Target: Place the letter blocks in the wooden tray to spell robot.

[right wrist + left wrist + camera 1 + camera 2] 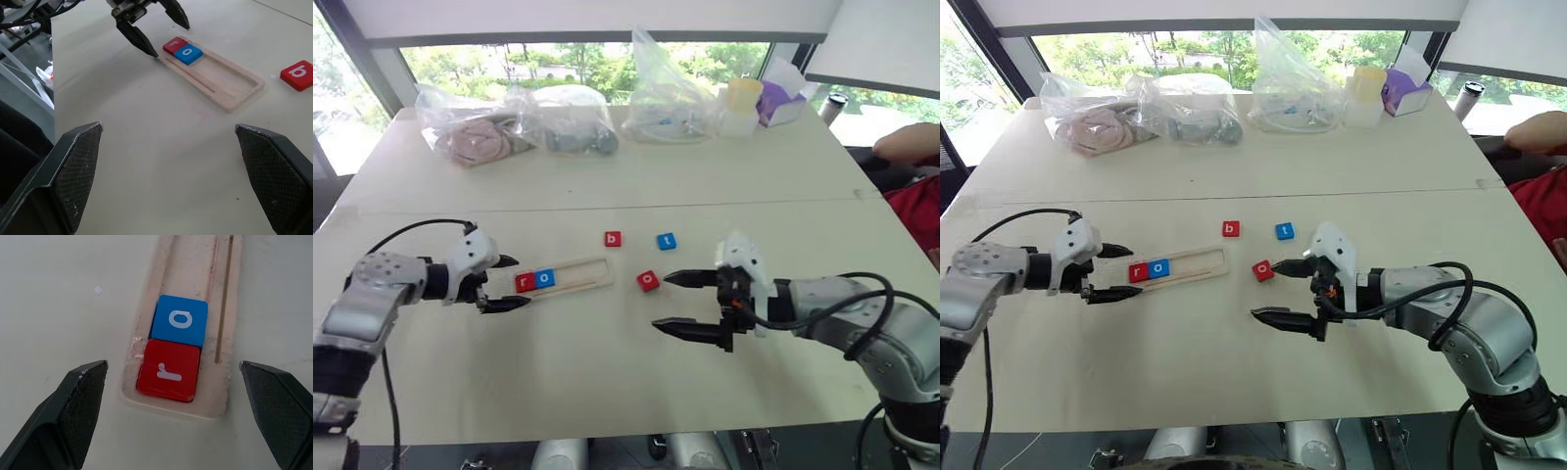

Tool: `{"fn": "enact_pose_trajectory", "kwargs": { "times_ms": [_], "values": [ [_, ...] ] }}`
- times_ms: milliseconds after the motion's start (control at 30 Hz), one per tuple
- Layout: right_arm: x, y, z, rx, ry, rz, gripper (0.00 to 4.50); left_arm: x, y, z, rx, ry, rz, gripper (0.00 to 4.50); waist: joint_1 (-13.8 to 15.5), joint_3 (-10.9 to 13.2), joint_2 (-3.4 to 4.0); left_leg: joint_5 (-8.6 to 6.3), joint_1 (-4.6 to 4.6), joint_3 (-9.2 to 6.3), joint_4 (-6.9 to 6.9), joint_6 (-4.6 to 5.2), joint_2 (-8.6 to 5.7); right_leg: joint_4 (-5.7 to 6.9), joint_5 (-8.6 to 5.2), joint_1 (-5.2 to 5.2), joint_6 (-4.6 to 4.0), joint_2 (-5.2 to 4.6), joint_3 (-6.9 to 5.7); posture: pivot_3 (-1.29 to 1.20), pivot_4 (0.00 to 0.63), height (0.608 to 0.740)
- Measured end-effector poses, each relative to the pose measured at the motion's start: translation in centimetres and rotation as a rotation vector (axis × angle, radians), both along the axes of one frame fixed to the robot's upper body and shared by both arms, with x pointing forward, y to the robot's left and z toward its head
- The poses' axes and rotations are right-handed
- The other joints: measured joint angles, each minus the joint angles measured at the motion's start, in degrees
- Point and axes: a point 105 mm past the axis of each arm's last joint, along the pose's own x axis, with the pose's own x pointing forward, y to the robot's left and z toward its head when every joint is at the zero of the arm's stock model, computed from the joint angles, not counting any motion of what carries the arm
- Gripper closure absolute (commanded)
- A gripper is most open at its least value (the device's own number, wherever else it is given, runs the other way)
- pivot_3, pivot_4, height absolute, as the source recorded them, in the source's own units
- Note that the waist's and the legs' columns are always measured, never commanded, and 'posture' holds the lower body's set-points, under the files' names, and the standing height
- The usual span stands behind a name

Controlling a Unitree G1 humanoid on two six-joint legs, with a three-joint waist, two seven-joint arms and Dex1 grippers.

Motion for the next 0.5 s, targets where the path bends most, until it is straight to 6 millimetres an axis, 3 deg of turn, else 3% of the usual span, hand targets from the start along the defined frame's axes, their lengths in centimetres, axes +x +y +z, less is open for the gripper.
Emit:
{"fn": "enact_pose_trajectory", "kwargs": {
  "times_ms": [267,500],
  "values": [
    [0.1,-0.1,-0.6,-0.013,-0.009,-0.026,0.05,1.6,-0.8,-0.5,0.021,-0.005,-0.120,0.00,-0.02,-0.04,0.05,0.00,0.07,-0.02,0.25,0.01,-0.01,0.19,-0.03,0.10,0.06,-0.01,0.01,0.00,0.150,0.740],
    [0.0,-0.8,-1.2,-0.029,-0.001,-0.060,0.05,1.0,-1.2,-1.5,0.016,0.027,-0.170,0.00,-0.13,-0.06,0.07,-0.01,0.05,-0.04,0.47,0.02,0.00,0.20,-0.06,0.20,0.12,-0.04,0.01,0.00,0.150,0.740]
  ]
}}
